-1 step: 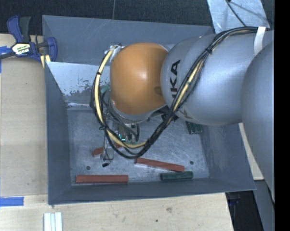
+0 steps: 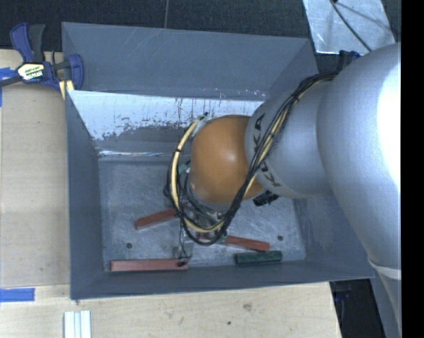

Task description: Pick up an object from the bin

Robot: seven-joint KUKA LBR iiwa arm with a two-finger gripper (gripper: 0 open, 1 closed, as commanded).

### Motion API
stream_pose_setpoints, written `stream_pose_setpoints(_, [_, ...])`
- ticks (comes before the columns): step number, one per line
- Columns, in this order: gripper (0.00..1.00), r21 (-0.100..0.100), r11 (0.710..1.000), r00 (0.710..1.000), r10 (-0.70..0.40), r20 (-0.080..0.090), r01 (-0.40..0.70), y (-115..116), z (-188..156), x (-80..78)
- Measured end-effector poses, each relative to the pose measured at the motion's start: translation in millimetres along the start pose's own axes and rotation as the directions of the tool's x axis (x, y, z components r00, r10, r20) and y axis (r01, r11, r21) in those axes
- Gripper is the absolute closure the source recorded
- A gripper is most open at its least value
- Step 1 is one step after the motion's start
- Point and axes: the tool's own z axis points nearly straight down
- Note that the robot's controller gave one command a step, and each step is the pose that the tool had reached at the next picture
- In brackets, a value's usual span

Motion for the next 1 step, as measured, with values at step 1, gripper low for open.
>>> stream_pose_setpoints(1, [1.00,-0.005,1.000,1.000,-0.002,0.009,0.002,3.6,-5.1,-2.4])
